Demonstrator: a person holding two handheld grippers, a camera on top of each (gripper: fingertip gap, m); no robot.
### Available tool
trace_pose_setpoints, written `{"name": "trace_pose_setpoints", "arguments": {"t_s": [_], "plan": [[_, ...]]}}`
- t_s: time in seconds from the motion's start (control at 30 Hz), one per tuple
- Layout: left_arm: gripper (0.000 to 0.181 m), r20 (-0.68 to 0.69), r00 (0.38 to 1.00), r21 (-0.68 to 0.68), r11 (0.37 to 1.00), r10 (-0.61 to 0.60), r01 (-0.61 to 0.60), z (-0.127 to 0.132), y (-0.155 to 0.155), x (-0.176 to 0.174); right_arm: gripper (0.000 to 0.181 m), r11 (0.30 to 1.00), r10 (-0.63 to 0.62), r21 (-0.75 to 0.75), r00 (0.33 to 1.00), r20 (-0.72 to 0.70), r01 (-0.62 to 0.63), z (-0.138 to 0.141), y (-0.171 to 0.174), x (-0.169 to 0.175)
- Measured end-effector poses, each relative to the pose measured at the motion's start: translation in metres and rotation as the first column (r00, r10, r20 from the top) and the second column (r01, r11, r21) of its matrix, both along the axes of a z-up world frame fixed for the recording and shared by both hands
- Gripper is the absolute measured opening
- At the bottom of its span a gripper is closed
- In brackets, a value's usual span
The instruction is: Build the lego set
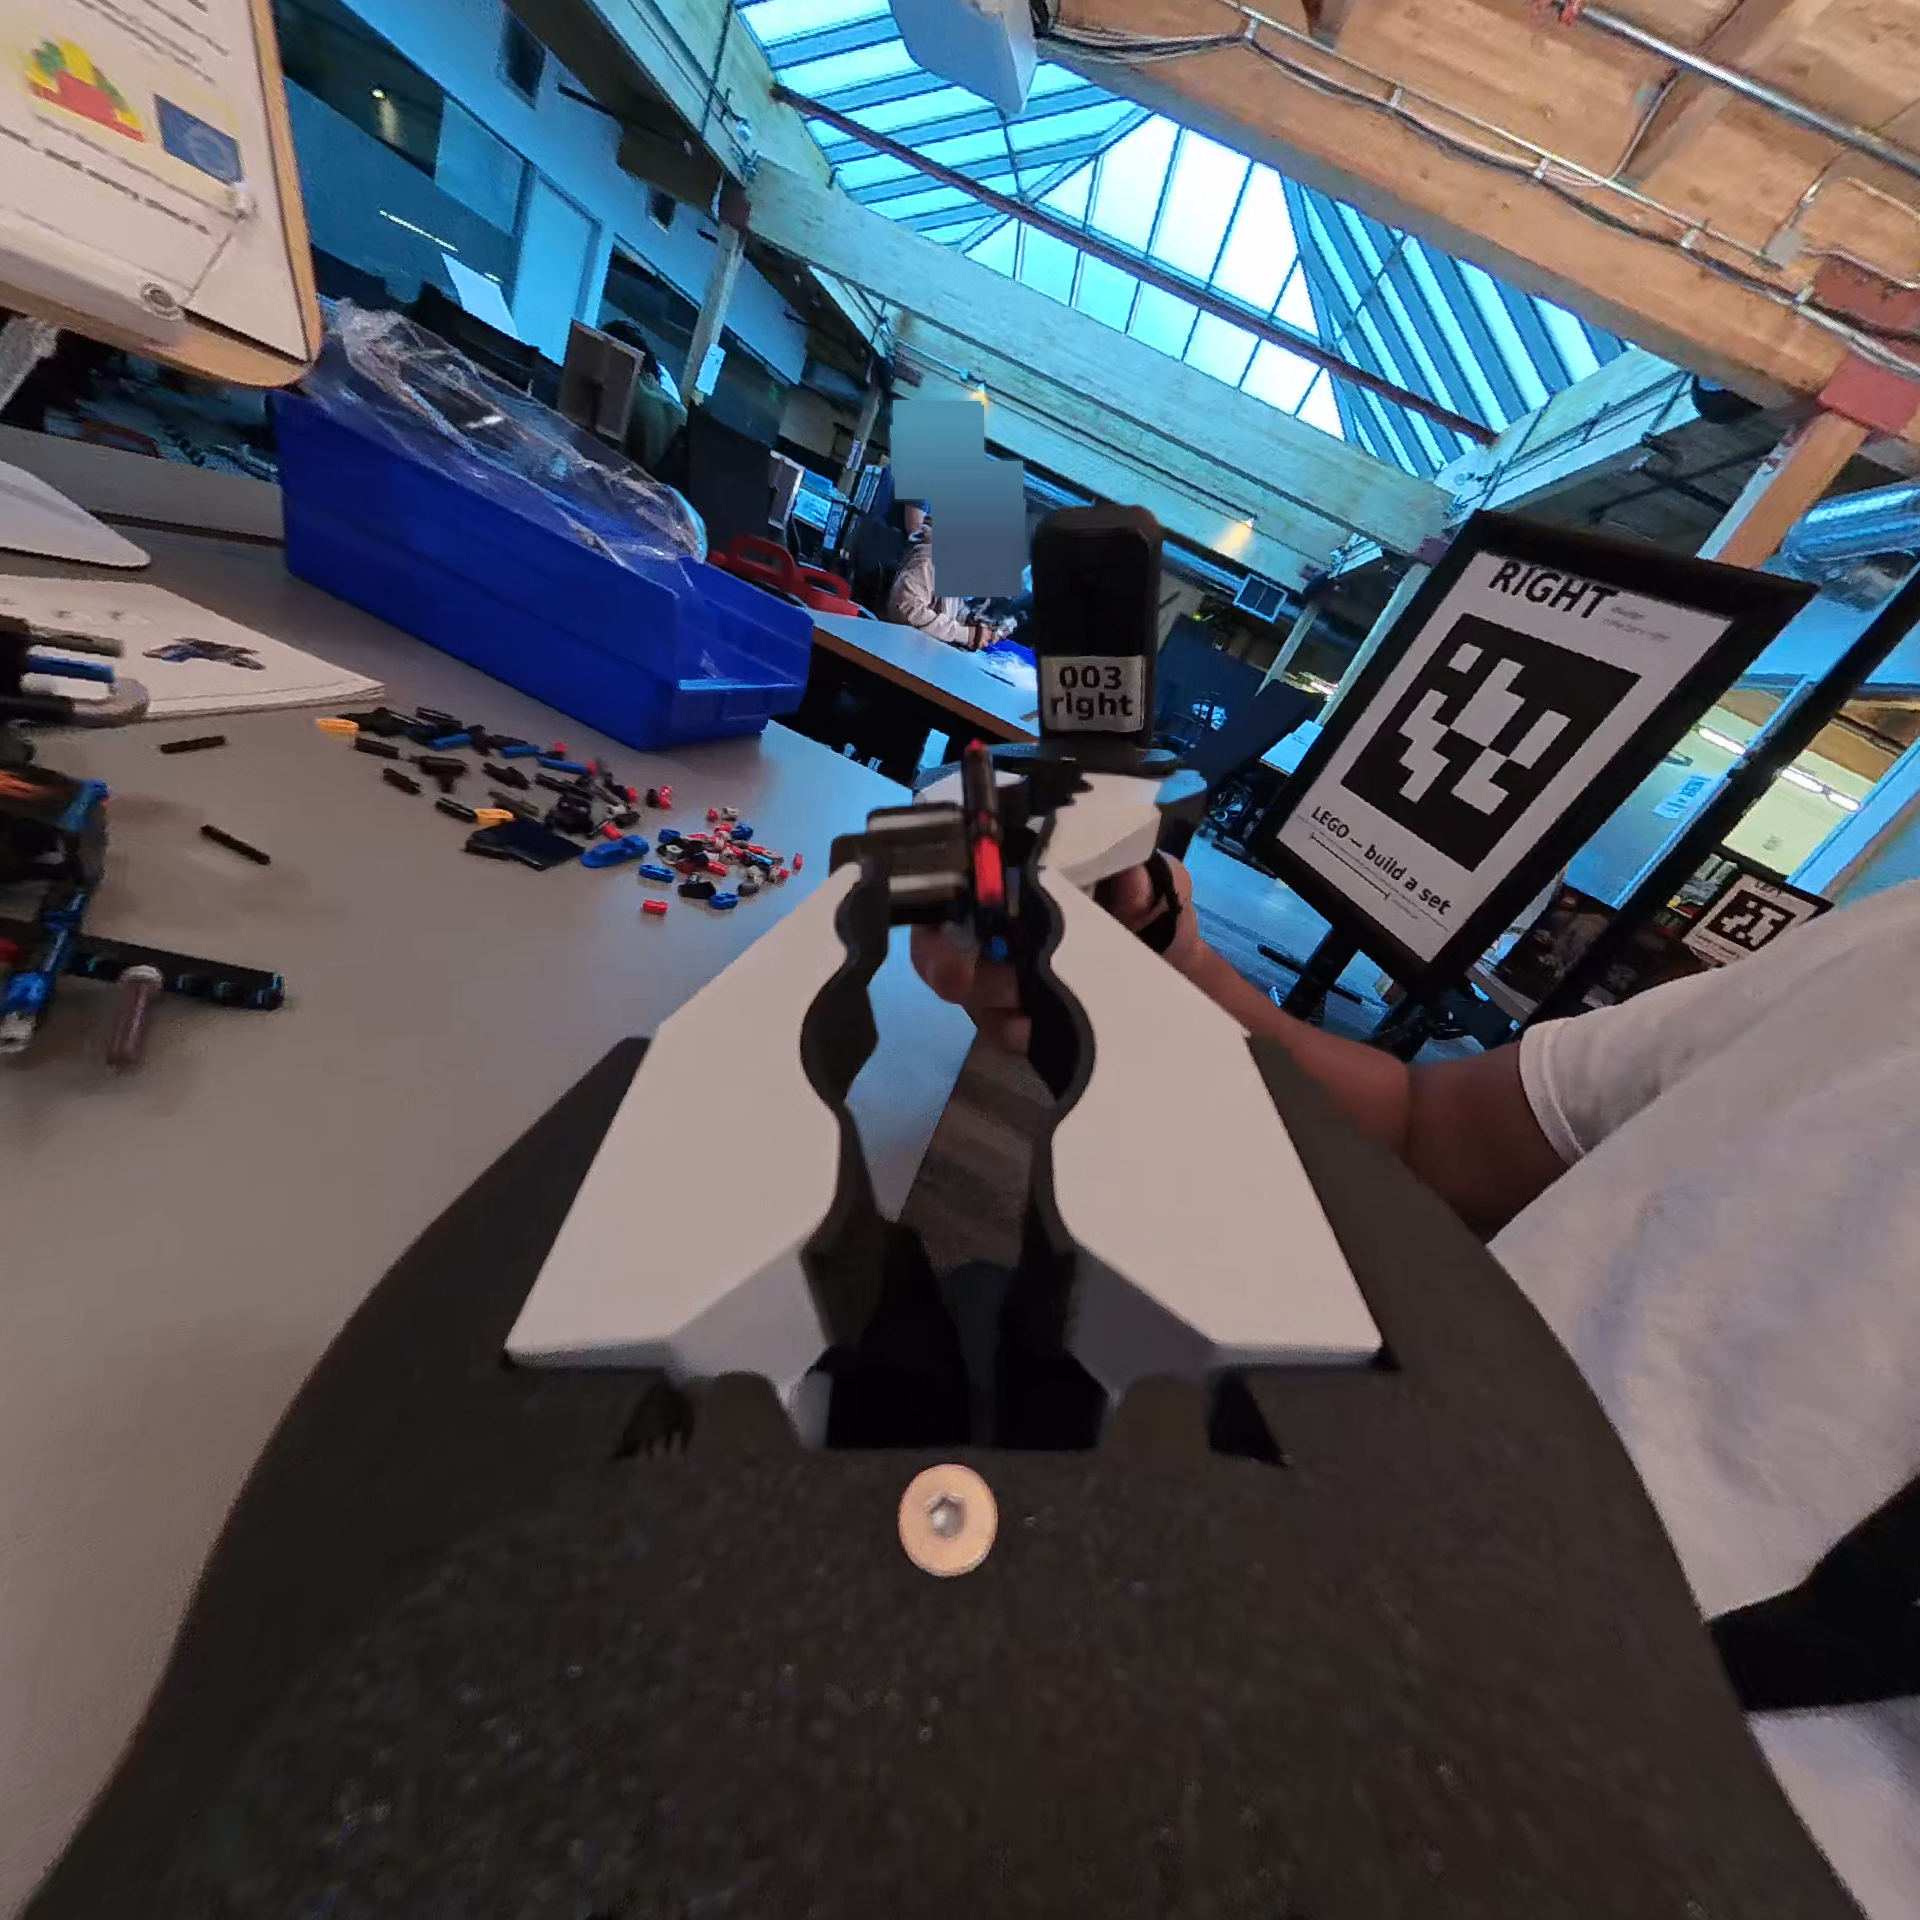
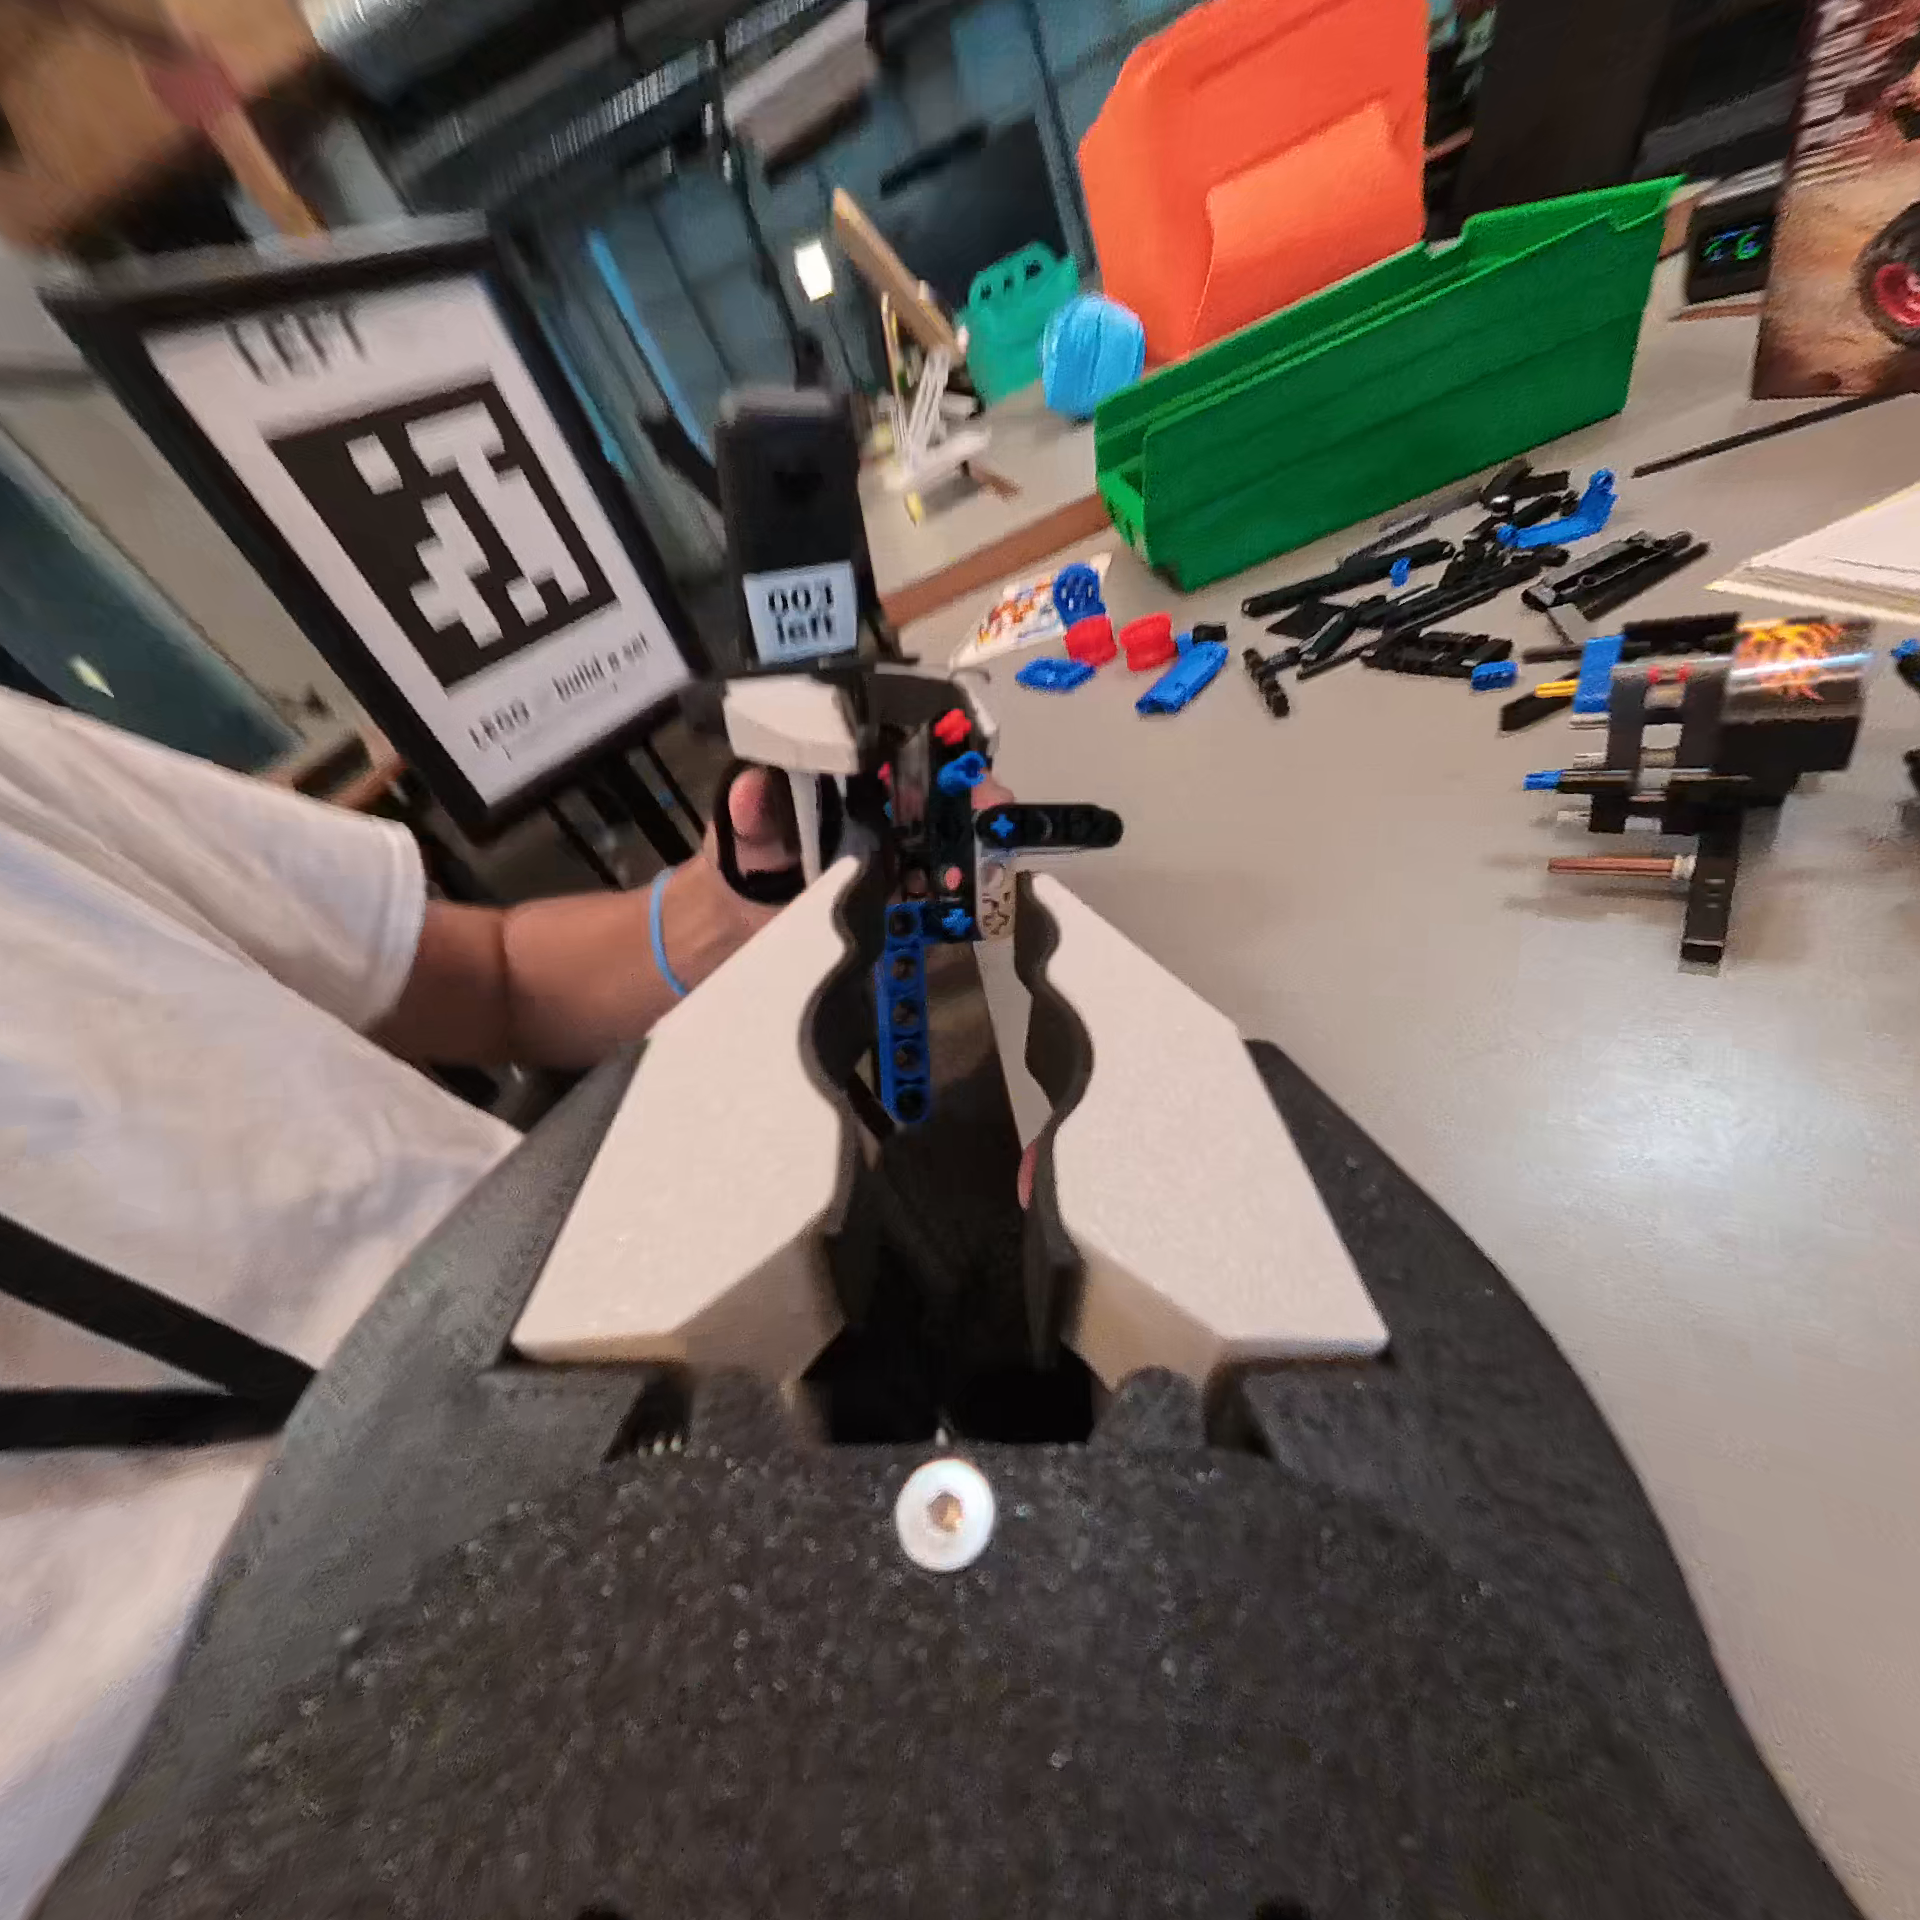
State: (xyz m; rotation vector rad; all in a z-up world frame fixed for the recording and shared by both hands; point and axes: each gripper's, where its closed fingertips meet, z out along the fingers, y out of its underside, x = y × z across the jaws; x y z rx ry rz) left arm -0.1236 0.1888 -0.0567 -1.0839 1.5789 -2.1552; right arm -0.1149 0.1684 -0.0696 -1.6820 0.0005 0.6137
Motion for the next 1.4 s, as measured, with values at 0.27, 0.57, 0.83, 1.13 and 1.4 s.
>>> {"name": "trace_pose_setpoints", "arguments": {"t_s": [0.27, 0.57, 0.83, 1.13, 1.4], "plan": [[0.014, 0.007, 1.000, -0.028, 1.000, 0.009, -0.009, 0.000, -0.007, 0.000, 0.015, 0.998, -0.049, 0.027, 0.998, 0.039, 0.048, -0.001, 0.007, -0.003], [0.006, 0.044, 0.999, -0.004, 1.000, -0.024, 0.024, 0.004, -0.013, -0.007, 0.015, 1.000, 0.006, 0.027, 1.000, 0.019, -0.006, -0.003, 0.009, -0.015], [0.005, 0.089, 0.991, 0.049, 0.995, -0.096, 0.092, 0.002, -0.021, -0.016, 0.014, 0.992, 0.125, -0.030, 0.991, -0.037, -0.126, -0.009, 0.002, -0.029], [0.005, 0.032, 0.993, 0.106, 0.988, -0.116, 0.112, -0.007, -0.019, -0.008, 0.015, 0.997, 0.029, -0.080, 0.994, 0.103, -0.020, -0.017, 0.007, -0.018], [0.005, -0.092, 0.973, 0.384, 0.893, -0.214, 0.232, -0.007, -0.010, 0.019, 0.030, 0.993, -0.074, -0.035, 0.818, 0.570, 0.114, -0.002, 0.011, 0.024]]}}
